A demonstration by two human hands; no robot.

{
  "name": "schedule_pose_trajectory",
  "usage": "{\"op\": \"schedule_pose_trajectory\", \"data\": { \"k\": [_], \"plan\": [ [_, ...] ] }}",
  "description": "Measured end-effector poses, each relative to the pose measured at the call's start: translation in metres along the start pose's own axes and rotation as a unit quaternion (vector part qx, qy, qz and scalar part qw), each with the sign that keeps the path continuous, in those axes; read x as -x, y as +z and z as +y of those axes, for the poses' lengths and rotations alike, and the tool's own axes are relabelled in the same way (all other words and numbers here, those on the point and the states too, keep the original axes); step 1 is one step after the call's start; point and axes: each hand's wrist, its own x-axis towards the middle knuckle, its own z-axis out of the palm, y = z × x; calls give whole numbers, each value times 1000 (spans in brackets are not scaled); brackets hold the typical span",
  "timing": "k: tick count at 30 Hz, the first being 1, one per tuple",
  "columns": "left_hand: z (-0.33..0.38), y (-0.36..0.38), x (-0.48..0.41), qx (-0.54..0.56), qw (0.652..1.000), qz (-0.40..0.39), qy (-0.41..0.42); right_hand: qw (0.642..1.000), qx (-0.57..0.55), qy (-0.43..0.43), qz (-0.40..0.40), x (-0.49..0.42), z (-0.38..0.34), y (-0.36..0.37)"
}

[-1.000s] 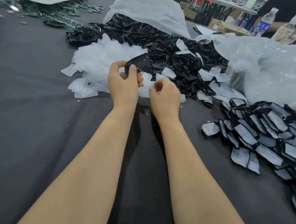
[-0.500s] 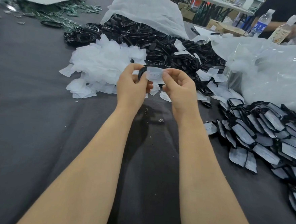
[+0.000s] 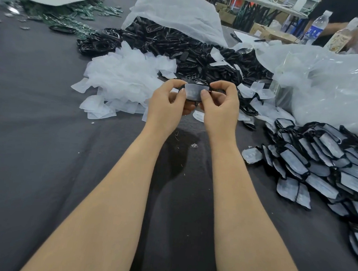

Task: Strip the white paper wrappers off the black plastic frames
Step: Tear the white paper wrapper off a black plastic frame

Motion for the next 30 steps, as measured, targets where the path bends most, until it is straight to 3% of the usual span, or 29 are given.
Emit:
{"op": "schedule_pose_trajectory", "data": {
  "k": [8, 15, 23, 30],
  "plan": [
    [0, 1, 0, 7, 1000, -2, 4, 997, -52, 54, -6, -3, 2, -1],
    [0, -1, 1, -11, 1000, -12, 9, 961, -198, 191, -39, -5, -2, -2],
    [1, -2, 2, -20, 1000, -21, -3, 955, -204, 207, -56, -5, -3, -4],
    [2, -2, 2, 16, 999, -35, -34, 928, -268, 252, -62, -6, -3, -7]
  ]
}}
